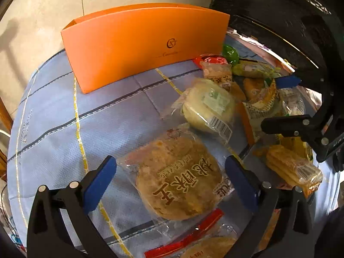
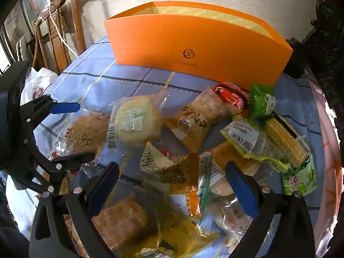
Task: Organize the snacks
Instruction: 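Lower both grippers over the snack pile and grasp a yellow pack with the right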
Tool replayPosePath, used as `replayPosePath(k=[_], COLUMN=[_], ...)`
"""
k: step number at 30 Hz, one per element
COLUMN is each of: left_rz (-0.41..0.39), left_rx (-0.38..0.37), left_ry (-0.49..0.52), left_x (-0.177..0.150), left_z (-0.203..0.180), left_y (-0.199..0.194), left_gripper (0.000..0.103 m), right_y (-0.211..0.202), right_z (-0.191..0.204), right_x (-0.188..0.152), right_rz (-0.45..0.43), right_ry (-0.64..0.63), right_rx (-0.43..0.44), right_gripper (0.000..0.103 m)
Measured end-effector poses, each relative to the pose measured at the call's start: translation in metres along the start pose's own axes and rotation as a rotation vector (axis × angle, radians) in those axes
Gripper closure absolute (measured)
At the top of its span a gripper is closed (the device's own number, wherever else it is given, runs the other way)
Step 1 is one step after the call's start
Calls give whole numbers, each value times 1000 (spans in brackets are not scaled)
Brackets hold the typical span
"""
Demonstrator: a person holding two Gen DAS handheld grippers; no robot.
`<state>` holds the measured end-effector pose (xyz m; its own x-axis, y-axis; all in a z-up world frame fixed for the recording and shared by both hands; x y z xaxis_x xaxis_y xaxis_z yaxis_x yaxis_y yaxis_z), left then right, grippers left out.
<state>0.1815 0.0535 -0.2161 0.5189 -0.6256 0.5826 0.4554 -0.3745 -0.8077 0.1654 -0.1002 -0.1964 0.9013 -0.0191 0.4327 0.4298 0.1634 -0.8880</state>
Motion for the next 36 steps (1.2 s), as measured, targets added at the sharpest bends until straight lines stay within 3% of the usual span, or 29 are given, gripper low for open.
replayPosePath(k=[2,3,4,6,14,15,16,17,19,23,24,25,26,27,28,32,34,36], left_rz=[-3,-14,-13,-13,3,0,-5,-27,-27,-17,-36,-61,-78,-88,-93,7,70,48], left_rx=[0,6,16,-3,-9,2,41,30,20,31,13,-15,-45,-76,-94,-153,-92,-34], left_ry=[-10,-9,-17,-78,-162,-164,-173,-216,-275,-226,-209,-202,-205,-207,-208,-214,-175,-94], left_x=[0,0,-1,-1,1,2,2,6,7,1,3,5,6,8,9,5,0,-1], left_z=[1,1,2,2,0,1,6,13,25,22,16,11,7,2,-1,-21,-22,-28], left_y=[1,1,2,-1,-8,-11,-15,-21,-23,-20,-24,-29,-31,-29,-27,-2,13,23], left_gripper=[4,5,15,28,35,47,76,92,96,98,97,86,38,9,5,4,4,4], right_y=[0,1,0,-2,-22,-26,-28,-32,-37,-37,-38,-39,-39,-38,-37,-37,-35,-36], right_z=[-5,-6,-8,-10,-10,-12,-13,-14,-14,-15,-15,-15,-15,-16,-15,-16,-17,-19], right_x=[1,4,6,7,8,9,10,11,13,9,8,8,7,7,7,8,7,7], right_rz=[-4,-16,-11,20,13,5,1,-4,-13,-10,-6,-11,-12,-11,-8,-9,0,-1], right_ry=[24,19,60,146,218,229,236,244,244,257,267,269,265,267,273,277,291,298], right_rx=[-34,-70,-67,-35,-48,-51,-53,-50,-48,-37,-20,-22,-26,-30,-27,-24,-16,-12], right_gripper=[11,46,57,69,78,79,79,79,79,79,79,79,79,79,79,79,79,79])
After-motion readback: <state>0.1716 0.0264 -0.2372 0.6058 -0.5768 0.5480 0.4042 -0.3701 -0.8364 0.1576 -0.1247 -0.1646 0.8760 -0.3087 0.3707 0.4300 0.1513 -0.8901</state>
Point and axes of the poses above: each gripper's, at about its wrist camera, not at the fingertips, and y roughly the way its jaws point, z to its left, x to its top, the point moved 10 cm from there along y, roughly the way its jaws point, and after that the axes turned 15 degrees about y, right-handed, at the moved point
